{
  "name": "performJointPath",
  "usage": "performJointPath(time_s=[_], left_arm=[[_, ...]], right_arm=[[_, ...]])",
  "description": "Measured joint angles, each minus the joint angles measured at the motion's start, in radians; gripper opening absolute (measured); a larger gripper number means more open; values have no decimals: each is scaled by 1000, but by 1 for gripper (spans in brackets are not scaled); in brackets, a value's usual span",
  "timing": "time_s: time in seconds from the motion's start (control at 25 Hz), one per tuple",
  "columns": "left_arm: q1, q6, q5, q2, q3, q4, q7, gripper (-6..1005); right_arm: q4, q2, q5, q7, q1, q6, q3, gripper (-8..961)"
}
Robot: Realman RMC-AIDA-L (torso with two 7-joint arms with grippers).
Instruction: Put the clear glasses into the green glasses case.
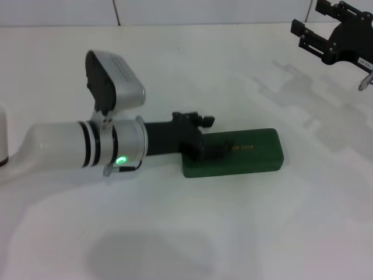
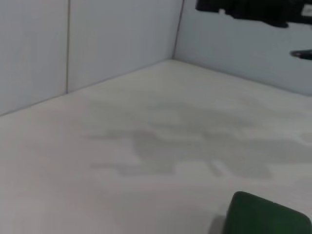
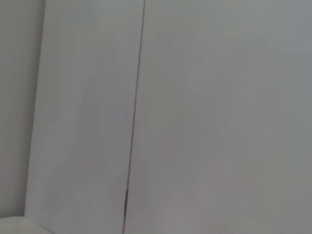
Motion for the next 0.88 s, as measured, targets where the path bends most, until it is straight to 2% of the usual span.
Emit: performJointPath(time_s=[0.2, 0.28, 0.4, 0.52, 0.64, 0.68, 0.72, 0.8, 0.88], left_arm=[[47, 13, -36, 0, 4, 42, 30, 744], [88, 36, -90, 2, 3, 88, 57, 744], [154, 142, -211, 7, 3, 134, 153, 744], [213, 326, -285, 26, -7, 158, 248, 744], [254, 509, -287, 61, -43, 166, 279, 744], [269, 551, -286, 75, -56, 162, 287, 744], [278, 575, -286, 84, -65, 156, 296, 744], [299, 611, -283, 96, -80, 137, 328, 744], [314, 622, -273, 96, -85, 127, 367, 744]], right_arm=[[0, 0, 1, 0, 7, 2, -1, 676], [1, 0, -1, -1, 11, 1, -9, 677], [-2, -7, -7, 0, 12, -6, -70, 677], [-16, -22, -40, 22, 13, -41, -139, 677], [-39, -49, -129, 103, 16, -150, -155, 677], [-39, -49, -129, 103, 16, -150, -155, 677], [-50, -81, -218, 168, 33, -300, -154, 678], [-47, -93, -255, 180, 47, -375, -154, 678], [-45, -99, -291, 183, 62, -429, -152, 678]])
